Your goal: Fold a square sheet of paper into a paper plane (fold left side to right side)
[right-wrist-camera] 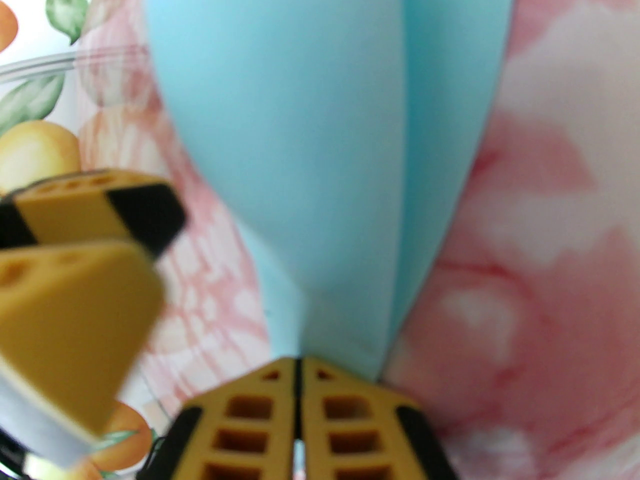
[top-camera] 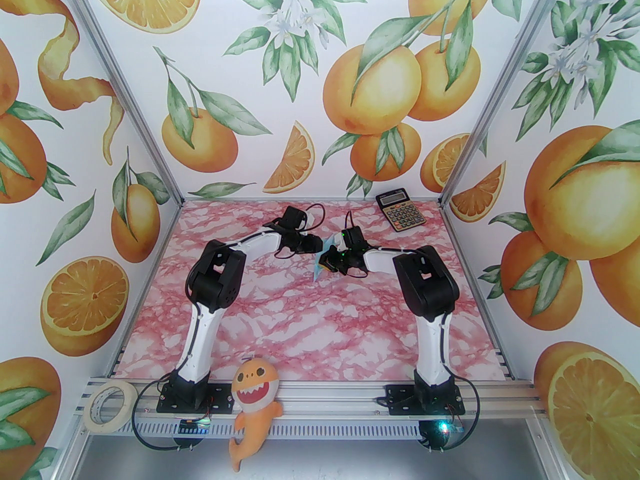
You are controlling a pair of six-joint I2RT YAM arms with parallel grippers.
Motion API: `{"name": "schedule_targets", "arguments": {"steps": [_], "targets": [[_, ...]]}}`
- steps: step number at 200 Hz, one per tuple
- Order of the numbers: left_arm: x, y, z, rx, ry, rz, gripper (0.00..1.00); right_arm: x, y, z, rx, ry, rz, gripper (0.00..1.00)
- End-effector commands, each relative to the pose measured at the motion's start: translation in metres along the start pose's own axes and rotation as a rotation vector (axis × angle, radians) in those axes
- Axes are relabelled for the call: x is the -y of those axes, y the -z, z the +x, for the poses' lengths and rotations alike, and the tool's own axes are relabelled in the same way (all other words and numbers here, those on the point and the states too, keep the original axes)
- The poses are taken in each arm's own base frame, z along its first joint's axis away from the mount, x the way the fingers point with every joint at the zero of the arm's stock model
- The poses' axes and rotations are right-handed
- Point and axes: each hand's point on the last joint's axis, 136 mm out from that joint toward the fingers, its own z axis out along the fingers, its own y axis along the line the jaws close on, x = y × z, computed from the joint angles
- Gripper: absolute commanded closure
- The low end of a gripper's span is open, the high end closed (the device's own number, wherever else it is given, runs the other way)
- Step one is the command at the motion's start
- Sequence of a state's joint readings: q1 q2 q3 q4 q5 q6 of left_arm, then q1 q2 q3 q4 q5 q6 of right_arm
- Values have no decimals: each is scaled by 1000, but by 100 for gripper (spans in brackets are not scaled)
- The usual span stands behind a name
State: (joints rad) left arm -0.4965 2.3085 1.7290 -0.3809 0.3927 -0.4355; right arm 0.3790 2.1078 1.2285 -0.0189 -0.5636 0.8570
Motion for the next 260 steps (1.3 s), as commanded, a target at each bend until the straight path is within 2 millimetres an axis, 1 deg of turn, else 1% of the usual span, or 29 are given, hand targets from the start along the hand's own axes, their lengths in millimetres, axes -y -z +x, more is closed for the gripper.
{"name": "schedule_targets", "arguments": {"steps": [1,37,64,78,96,106,126,149,175,213,260], "targets": [[-3,-13,9,-31,-6,2,64,10,-5,1,9,-19,33,91],[-5,-23,19,-49,-4,-5,64,2,-3,-4,24,-11,18,91],[-13,-27,26,-66,-20,-52,64,-7,1,-6,33,-3,-10,90],[-20,-28,28,-72,-24,-89,68,-18,7,-9,46,13,-44,86],[-29,-32,33,-87,-25,-152,72,-33,17,-15,67,32,-81,80],[-32,-34,34,-100,-33,-184,76,-41,23,-17,75,43,-103,77],[-32,-40,36,-99,-31,-196,77,-51,34,-21,102,56,-128,78],[-31,-43,38,-98,-22,-199,77,-47,40,-28,124,45,-123,82],[-29,-43,39,-99,-22,-196,77,-34,36,-35,116,29,-90,88],[-26,-43,38,-96,-23,-191,77,-18,23,-42,103,23,-53,90],[-23,-44,40,-102,-30,-185,78,-9,15,-52,112,20,-22,90]]}}
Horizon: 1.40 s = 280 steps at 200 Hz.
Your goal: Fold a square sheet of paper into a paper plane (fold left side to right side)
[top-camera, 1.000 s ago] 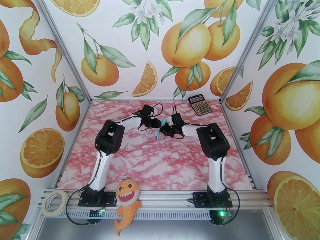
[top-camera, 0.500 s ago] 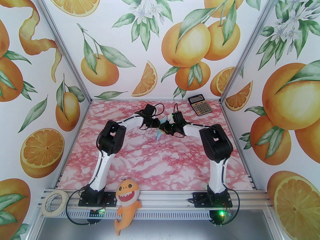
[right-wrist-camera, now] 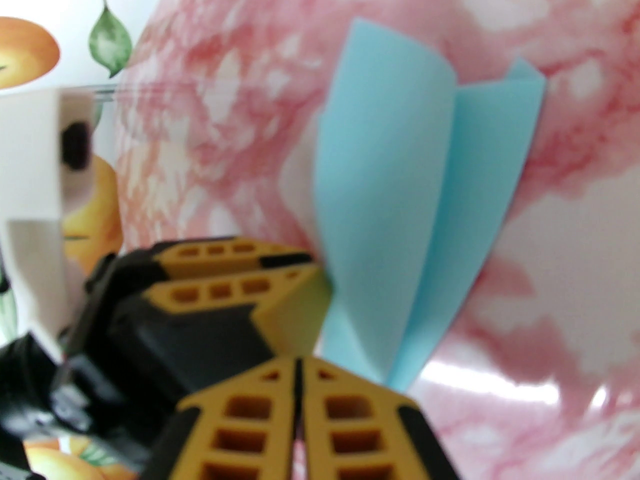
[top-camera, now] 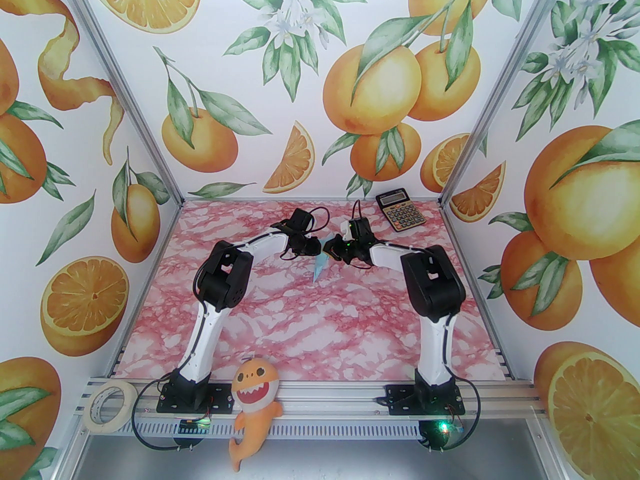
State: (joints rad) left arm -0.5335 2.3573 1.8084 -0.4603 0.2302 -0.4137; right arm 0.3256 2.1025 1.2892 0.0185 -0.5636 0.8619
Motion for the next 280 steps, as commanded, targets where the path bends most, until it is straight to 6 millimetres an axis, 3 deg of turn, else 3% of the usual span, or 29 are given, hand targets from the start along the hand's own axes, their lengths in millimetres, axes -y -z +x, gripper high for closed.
{"name": "schedule_targets", "arguments": {"steps": [1,76,96,122,145,183,218,280], "targets": [[-5,-33,41,-110,-3,-30,78,9,-4,-8,14,4,40,90],[3,-27,34,-96,-7,-8,78,48,-15,2,0,-42,138,94],[10,-10,19,-52,-11,-2,75,51,-15,4,-3,-47,141,95],[17,28,3,27,-6,3,61,51,-14,5,-4,-46,140,95],[25,44,18,16,39,81,54,51,-15,5,-7,-47,136,94],[33,44,52,-42,85,171,43,50,-16,6,-9,-50,131,94],[42,41,62,-61,99,216,43,50,-15,7,-10,-46,131,94],[35,23,85,-123,73,140,56,46,-13,7,-7,-41,124,94]]}}
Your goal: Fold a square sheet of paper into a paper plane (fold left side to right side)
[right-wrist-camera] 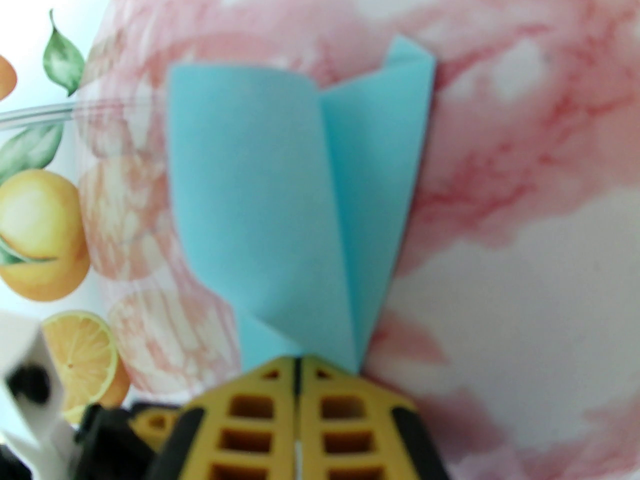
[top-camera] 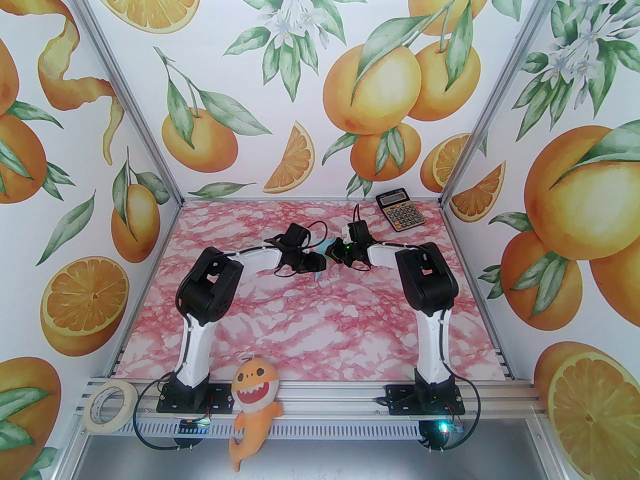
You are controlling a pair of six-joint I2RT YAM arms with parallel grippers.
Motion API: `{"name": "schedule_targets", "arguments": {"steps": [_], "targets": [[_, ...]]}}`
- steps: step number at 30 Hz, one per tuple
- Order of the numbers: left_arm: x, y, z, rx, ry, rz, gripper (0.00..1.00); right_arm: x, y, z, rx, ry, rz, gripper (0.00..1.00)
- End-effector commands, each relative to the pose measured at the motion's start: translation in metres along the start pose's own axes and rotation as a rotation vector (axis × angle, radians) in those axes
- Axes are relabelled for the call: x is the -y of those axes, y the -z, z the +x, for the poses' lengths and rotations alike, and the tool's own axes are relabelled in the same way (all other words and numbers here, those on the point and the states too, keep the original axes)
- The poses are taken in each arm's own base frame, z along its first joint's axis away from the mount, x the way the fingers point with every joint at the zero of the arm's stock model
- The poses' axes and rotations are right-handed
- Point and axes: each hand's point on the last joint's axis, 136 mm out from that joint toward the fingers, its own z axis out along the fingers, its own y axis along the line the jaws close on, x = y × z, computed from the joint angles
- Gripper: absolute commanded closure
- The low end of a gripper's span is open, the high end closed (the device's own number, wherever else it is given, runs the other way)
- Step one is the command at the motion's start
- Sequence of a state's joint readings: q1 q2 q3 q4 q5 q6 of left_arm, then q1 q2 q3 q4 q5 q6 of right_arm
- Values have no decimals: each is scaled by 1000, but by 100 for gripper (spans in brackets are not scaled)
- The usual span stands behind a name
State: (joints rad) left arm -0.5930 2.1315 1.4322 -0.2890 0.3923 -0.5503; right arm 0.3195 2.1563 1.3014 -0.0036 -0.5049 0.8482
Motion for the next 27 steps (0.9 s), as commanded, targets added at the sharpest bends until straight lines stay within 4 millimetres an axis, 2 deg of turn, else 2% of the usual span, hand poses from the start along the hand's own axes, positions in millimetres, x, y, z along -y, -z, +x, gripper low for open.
{"name": "schedule_targets", "arguments": {"steps": [1,7,11,22,23,27], "targets": [[-8,-8,13,-36,-4,-38,57,16,-3,9,-20,-18,44,94],[-32,-9,16,-49,16,-164,70,14,-2,10,-20,-13,39,94],[-40,-12,17,-52,41,-186,75,12,-2,9,-20,-9,37,93],[-38,-17,19,-59,47,-169,77,8,0,7,-19,-3,31,92],[-38,-18,21,-65,46,-171,77,2,1,5,-23,8,13,88],[-39,-19,25,-73,46,-177,77,-17,11,0,-11,38,-23,88]]}}
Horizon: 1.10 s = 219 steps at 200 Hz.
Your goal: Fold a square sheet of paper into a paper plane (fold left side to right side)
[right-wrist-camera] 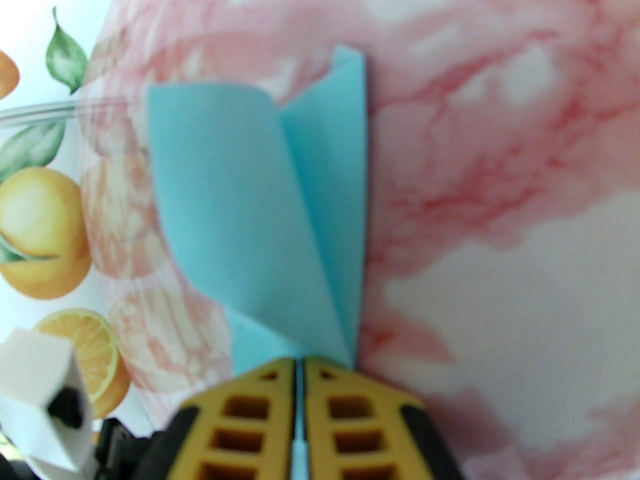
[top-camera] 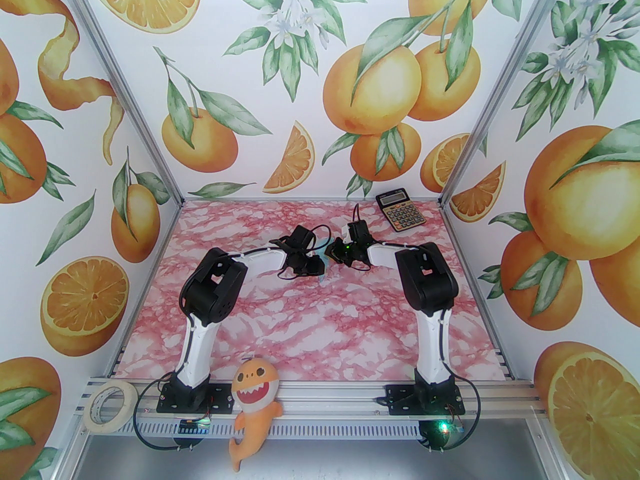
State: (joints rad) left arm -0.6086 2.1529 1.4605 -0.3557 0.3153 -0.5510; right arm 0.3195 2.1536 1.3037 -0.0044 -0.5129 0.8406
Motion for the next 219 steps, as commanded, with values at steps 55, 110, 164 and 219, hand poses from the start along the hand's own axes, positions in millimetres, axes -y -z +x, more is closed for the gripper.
{"name": "schedule_targets", "arguments": {"steps": [55,110,164,219], "targets": [[-29,-18,30,-77,38,-102,77,-25,8,18,-59,53,-34,89],[-31,-21,32,-85,44,-113,77,-30,18,38,-70,42,-47,91],[-30,-19,30,-79,43,-108,77,2,2,56,-118,15,14,92],[-24,-16,24,-60,30,-94,76,25,-5,62,-128,6,80,93]]}}
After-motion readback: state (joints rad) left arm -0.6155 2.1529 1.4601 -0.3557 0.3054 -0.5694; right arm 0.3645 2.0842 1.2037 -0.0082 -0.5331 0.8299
